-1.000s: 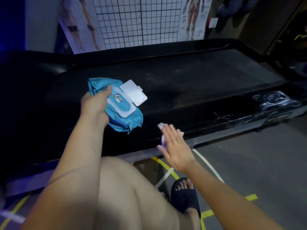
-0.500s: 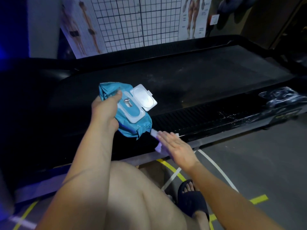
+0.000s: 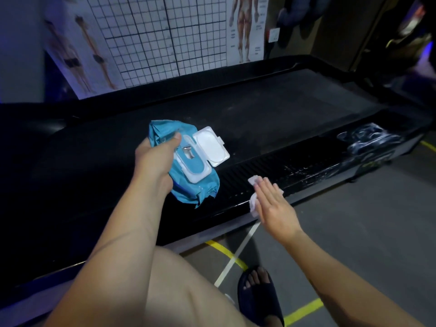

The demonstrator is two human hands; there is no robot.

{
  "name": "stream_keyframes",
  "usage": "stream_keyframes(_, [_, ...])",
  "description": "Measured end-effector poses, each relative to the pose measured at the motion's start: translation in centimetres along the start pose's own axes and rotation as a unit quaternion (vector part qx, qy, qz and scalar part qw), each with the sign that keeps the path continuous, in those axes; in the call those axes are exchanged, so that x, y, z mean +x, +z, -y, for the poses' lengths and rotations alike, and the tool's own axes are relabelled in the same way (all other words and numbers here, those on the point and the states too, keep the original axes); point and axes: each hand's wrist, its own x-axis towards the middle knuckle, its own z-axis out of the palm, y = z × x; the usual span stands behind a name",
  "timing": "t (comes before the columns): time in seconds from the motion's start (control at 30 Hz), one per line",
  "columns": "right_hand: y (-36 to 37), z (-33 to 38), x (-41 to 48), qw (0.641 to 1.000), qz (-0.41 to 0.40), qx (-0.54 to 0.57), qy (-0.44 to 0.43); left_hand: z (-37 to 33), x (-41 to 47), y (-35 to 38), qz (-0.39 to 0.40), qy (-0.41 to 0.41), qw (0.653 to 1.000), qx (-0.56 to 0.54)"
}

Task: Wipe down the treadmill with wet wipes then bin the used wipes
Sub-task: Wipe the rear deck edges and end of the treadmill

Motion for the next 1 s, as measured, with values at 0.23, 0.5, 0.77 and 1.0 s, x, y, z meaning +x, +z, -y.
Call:
stream_keyframes(0.23, [1.1,1.2,0.1,0.987,0.054,0.1,-0.111,-0.6,1.8,6.3,0.038,0.006,0.999,0.001])
stream_keyframes(0.5, [-0.8,-9.4,-0.2,0.992,0.004,0.087,-0.092,-1.1,4.6,10.8,0.041,0.02,0.999,0.011])
stream_keyframes(0.77, [-2.3,-14.9,0.3,0.997,-0.004,0.062,-0.041,0.3,5.1,17.3,0.054,0.016,0.998,0.033])
stream_keyframes(1.0, [-1.7,-14.7,0.1,0.996,-0.06,0.044,0.046,1.8,5.8,23.2,0.074,0.007,0.997,0.031])
